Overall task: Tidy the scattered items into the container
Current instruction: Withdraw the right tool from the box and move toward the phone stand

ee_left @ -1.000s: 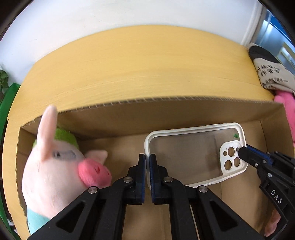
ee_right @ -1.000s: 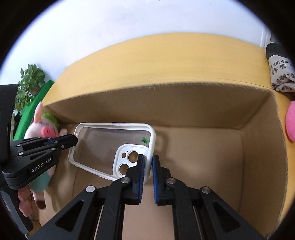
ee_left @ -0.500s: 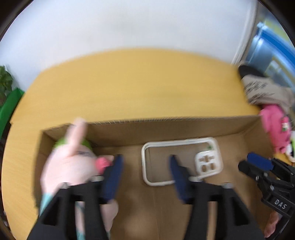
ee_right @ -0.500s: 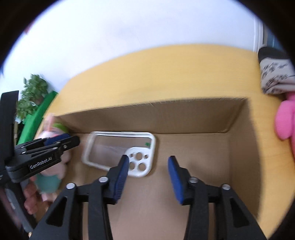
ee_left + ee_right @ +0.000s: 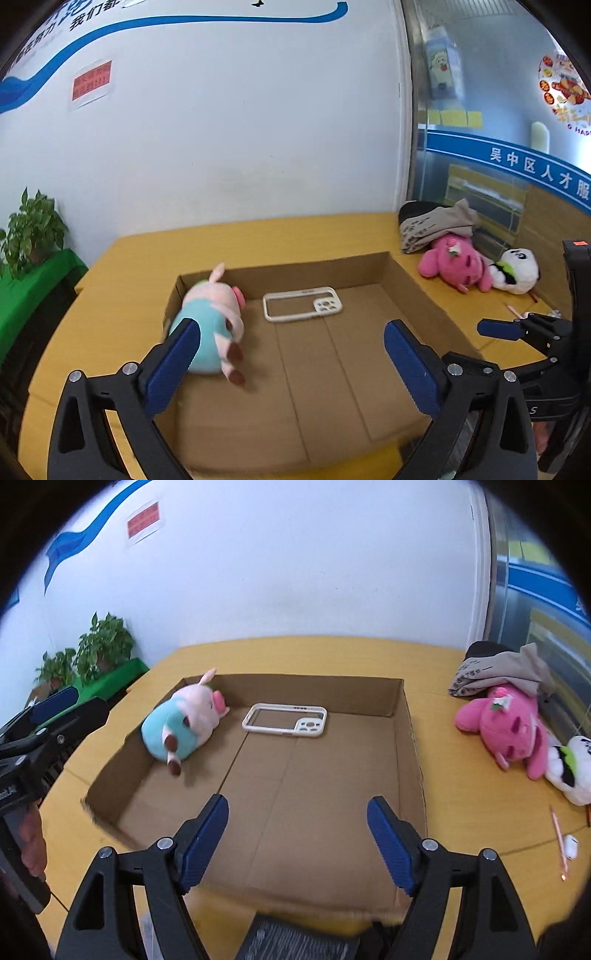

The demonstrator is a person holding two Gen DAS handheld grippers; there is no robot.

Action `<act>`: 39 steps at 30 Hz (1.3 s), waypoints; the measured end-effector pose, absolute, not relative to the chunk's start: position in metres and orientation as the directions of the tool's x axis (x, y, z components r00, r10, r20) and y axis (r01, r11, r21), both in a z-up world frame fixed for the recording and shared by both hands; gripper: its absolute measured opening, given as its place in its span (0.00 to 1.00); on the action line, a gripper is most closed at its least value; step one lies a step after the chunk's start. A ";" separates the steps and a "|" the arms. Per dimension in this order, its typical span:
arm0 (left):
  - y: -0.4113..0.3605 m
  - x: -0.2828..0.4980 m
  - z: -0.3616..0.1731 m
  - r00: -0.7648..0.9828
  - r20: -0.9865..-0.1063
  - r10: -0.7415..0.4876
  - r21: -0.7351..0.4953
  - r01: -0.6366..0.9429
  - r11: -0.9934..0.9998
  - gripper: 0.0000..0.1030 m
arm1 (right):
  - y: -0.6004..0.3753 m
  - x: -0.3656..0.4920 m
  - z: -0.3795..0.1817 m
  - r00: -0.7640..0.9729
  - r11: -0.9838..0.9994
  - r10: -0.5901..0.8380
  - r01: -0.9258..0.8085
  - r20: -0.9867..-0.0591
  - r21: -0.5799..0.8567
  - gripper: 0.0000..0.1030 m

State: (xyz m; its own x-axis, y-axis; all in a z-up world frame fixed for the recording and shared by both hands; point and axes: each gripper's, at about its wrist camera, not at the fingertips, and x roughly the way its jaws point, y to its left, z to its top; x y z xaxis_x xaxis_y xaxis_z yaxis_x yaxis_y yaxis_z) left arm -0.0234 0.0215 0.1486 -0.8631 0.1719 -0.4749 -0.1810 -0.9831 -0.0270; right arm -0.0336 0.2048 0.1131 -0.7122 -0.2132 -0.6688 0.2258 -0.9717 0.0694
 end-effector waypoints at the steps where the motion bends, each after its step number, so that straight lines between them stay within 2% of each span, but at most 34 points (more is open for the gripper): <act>1: 0.022 -0.017 0.146 -0.862 -0.475 0.175 -0.039 -0.178 -0.983 0.98 | 0.205 -0.024 0.114 -0.720 -0.973 -0.203 0.222 -0.664 0.056 0.75; 5: 0.016 0.023 0.147 -0.856 -0.478 0.196 -0.062 -0.190 -0.980 0.98 | 0.211 0.011 0.118 -0.736 -0.975 -0.181 0.220 -0.652 0.022 0.75; 14: 0.012 0.058 0.149 -0.846 -0.486 0.220 -0.089 -0.202 -0.975 0.98 | 0.202 0.049 0.119 -0.742 -0.974 -0.168 0.228 -0.649 -0.009 0.75; 39: 0.005 0.060 0.137 -0.826 -0.517 0.224 -0.115 -0.193 -0.975 0.98 | 0.199 0.053 0.110 -0.730 -0.975 -0.165 0.223 -0.663 -0.002 0.75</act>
